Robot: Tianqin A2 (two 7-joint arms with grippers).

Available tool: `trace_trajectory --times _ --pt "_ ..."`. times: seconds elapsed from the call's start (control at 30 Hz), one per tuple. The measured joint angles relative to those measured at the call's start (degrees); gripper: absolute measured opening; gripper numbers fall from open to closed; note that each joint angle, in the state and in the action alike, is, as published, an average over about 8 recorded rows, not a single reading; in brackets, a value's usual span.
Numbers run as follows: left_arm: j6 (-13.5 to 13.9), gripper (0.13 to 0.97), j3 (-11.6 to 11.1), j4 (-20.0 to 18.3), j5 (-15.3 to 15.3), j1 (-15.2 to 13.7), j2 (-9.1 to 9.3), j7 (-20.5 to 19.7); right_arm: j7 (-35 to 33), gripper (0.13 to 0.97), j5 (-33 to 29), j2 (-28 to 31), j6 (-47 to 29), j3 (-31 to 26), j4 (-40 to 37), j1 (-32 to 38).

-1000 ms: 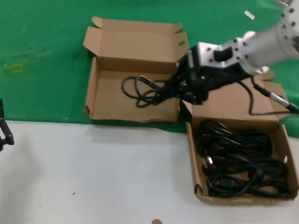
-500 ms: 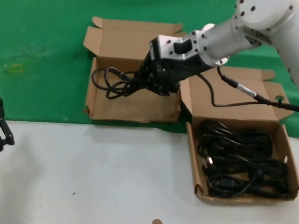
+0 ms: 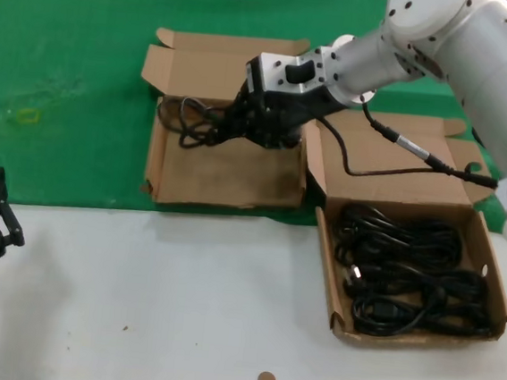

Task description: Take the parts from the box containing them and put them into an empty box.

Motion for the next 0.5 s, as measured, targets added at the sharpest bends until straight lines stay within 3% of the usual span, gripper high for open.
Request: trace_trajectory --times 0.27,0.5 --pt "0.0 0.144 0.0 0.0 0.0 0.0 0.0 0.0 -5.0 0.178 1.0 -2.2 2.1 1.4 -7.8 2.4" --pt "0.0 0.144 0.0 0.0 0.0 0.0 0.0 0.0 -7.4 0.257 1.4 -2.8 2.4 2.1 -10.6 3.1"
